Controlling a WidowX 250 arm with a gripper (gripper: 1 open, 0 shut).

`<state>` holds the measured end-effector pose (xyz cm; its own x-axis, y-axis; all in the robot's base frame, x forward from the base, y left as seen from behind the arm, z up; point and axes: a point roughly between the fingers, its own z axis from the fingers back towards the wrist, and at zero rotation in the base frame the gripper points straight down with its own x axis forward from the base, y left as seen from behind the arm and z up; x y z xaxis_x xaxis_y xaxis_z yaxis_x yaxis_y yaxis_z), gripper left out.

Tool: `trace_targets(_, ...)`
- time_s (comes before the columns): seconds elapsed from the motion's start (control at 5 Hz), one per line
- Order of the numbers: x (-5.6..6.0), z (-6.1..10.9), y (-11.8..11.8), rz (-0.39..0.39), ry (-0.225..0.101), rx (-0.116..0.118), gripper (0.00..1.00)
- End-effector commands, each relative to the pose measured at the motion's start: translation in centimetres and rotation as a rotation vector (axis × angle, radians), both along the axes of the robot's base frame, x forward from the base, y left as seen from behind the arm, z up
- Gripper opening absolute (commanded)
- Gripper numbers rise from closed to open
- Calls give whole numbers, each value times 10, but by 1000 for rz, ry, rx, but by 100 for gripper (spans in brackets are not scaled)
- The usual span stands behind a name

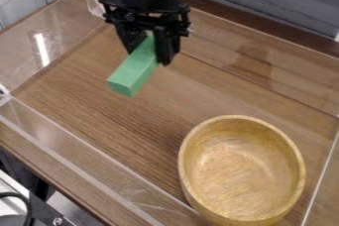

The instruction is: Remove the green block from inside the brown bowl and put it on the table

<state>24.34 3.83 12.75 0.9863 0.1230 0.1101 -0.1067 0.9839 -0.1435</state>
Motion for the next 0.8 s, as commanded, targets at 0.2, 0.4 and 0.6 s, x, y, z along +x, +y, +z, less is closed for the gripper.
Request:
trace_targets(0.2, 24, -7, 26, 18, -60, 38, 0)
trace_targets(0.4, 28, -18, 33, 29, -55, 43, 0)
trace_targets(0.6, 32, -27, 39, 38, -46, 42, 0)
